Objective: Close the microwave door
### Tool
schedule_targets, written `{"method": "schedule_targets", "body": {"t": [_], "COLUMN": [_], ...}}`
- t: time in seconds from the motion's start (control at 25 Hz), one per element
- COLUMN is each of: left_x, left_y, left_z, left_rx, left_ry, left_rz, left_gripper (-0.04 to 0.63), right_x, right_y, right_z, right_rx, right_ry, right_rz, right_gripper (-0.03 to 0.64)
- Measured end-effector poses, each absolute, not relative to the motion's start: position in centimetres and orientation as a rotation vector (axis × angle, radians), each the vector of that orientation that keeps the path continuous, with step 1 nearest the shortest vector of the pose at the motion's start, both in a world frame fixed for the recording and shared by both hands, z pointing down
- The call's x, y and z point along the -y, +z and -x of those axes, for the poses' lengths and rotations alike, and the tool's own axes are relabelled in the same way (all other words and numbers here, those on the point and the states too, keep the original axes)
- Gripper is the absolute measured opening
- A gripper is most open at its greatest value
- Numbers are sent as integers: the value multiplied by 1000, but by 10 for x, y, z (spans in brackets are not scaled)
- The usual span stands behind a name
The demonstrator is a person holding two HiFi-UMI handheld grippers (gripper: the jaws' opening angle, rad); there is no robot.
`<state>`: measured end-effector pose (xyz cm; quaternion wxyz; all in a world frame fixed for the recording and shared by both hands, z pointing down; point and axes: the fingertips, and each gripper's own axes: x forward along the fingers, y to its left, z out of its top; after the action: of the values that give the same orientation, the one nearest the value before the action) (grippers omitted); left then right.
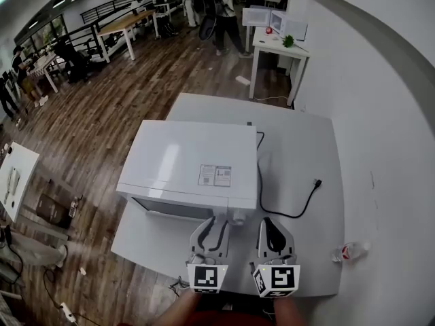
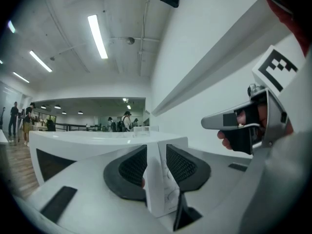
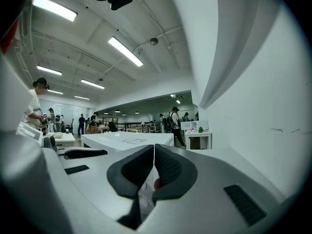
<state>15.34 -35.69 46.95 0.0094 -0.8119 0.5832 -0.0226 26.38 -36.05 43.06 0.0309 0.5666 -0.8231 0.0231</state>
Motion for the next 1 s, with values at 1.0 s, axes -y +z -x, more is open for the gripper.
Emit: {"method": "schedule_targets", "body": {"t": [1.0], "left_x": [335], "left_y": [360], "left_z": [-192], "left_rx": [-1765], "left_ry": [35], "left_rz": [2468], "left_gripper": [26], "right_x": [328], "right_y": [336], "right_z": [-290], "right_rx": [2684], "right_ry": [-139], "right_rz": [-1766], "right_gripper": [29]}}
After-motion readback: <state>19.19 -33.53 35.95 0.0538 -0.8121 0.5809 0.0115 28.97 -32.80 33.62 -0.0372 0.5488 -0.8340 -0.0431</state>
